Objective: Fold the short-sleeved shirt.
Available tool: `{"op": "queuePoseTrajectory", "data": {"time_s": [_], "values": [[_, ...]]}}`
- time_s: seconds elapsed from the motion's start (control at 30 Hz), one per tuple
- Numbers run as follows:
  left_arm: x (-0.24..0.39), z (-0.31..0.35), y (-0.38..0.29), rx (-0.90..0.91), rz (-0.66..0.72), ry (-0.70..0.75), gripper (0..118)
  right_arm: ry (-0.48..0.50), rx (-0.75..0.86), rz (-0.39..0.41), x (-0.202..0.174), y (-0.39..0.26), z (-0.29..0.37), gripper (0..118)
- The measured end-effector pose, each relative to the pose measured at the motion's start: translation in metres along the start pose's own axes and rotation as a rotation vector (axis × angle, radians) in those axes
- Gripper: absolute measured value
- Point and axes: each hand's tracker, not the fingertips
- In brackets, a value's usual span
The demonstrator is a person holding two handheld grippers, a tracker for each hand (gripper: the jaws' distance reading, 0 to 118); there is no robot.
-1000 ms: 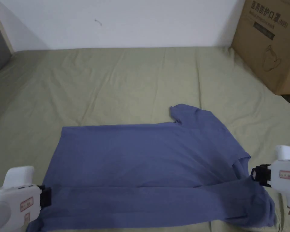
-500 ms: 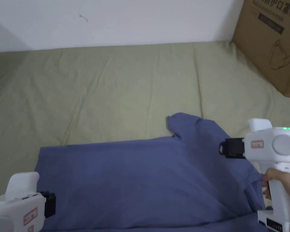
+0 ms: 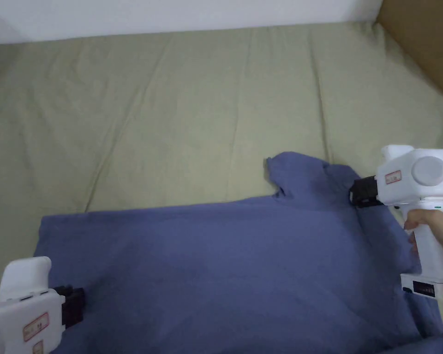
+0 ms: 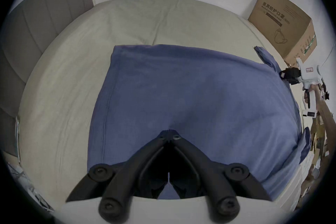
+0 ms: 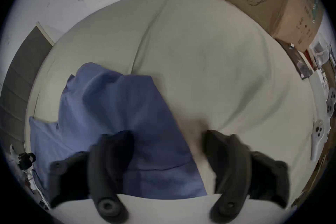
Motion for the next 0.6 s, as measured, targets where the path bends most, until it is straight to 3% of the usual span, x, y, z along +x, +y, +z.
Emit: {"op": "queuePoseTrajectory", "data": {"time_s": [0.07,0.17,0.3,0.33,0.37,0.4,0.43,0.47,0.6], "values": [[-0.003,0.001,0.001,0.002,0.012,-0.004,0,0.072,-0.017,0.026,-0.002,0.000,0.006,2],[-0.004,0.001,0.003,0.002,0.018,0.012,0,0.021,-0.005,0.039,-0.011,0.000,0.008,2],[-0.015,0.000,0.016,0.023,0.028,0.003,3,0.053,0.004,-0.030,-0.007,0.006,0.013,2],[-0.021,-0.005,0.022,0.015,0.023,0.004,15,0.051,0.005,-0.036,-0.006,0.006,0.014,2],[-0.024,-0.008,0.030,0.018,0.019,0.012,43,0.053,0.008,-0.041,-0.005,0.005,0.015,2],[-0.028,-0.013,0.038,0.020,0.015,0.015,65,0.055,0.008,-0.039,-0.005,0.005,0.015,2],[-0.032,-0.018,0.047,0.020,0.013,0.020,79,0.055,0.008,-0.037,-0.005,0.005,0.014,2],[-0.037,-0.025,0.057,0.026,0.020,0.029,88,0.052,0.007,-0.031,-0.006,0.004,0.014,2],[-0.060,-0.057,0.097,0.059,0.050,0.075,90,0.045,0.001,-0.015,-0.008,0.003,0.009,2]]}}
